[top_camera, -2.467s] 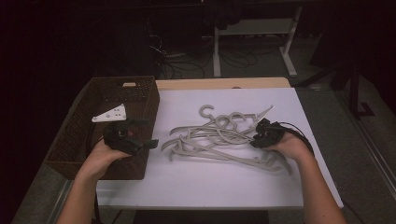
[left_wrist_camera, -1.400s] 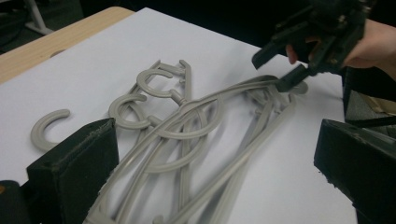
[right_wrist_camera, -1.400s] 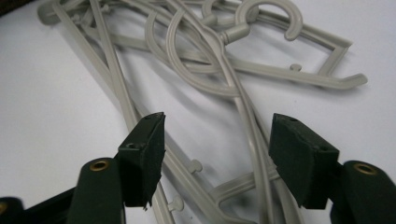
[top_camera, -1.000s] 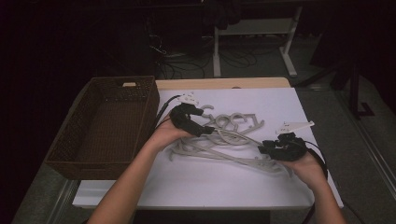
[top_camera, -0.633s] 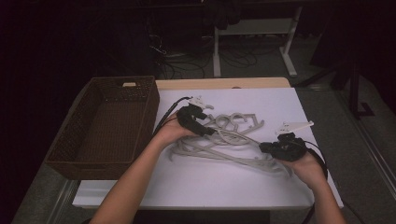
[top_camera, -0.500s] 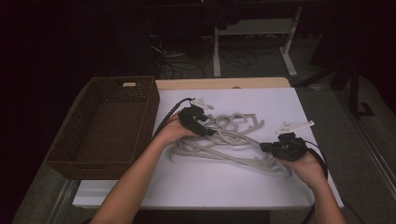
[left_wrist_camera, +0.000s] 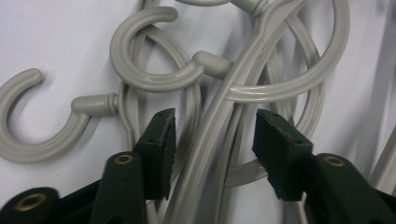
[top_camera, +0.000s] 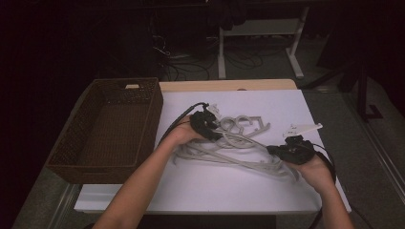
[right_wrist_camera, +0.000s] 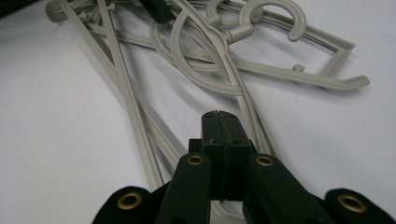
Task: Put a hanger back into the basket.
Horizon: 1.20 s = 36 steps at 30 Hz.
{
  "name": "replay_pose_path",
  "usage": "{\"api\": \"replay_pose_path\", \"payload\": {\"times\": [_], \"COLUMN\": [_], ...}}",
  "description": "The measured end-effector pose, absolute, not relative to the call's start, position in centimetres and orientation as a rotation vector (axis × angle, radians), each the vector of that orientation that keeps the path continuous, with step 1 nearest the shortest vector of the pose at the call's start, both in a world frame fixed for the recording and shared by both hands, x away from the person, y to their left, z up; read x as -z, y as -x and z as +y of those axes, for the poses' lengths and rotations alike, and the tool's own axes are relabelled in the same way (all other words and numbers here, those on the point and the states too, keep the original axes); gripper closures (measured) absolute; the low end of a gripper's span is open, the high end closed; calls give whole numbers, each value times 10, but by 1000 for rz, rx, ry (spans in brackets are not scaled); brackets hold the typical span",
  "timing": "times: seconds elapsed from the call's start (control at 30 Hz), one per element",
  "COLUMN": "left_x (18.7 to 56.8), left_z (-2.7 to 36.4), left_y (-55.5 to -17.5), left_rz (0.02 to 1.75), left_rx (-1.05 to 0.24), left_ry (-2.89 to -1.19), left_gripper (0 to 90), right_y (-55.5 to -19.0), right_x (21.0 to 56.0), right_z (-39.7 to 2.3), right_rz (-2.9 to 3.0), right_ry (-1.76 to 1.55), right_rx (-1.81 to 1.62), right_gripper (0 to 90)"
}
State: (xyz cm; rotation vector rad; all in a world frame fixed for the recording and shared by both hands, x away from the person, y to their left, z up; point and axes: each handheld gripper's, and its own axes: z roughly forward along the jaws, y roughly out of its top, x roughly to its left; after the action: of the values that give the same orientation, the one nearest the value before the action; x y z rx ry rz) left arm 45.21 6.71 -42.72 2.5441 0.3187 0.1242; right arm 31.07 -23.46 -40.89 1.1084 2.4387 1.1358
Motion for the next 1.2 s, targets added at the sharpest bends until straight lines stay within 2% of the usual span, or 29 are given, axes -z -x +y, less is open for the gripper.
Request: {"api": "replay_pose_path", "payload": {"times": [0.1,0.37,0.7,1.2], "left_x": [428,430,424,406], "left_z": [65,59,61,73], "left_y": [-451,-447,-442,-436], "left_rz": [294,205,95,99], "left_rx": [-147,-202,-292,-321], "left_ry": [-2563,-2575,-2593,-2565], "left_gripper": [604,713,774,815], "right_y": [-311,-311,-311,-310], "right_x": [409,409,409,407], "right_z": [-234,-235,-233,-231], "right_rz": [2439,2435,2436,2441], "right_ry": [-1107,-1106,-1105,-1088], "right_rx": [-1135,-1142,-1144,-1181], "right_gripper": [890,890,890,890]}}
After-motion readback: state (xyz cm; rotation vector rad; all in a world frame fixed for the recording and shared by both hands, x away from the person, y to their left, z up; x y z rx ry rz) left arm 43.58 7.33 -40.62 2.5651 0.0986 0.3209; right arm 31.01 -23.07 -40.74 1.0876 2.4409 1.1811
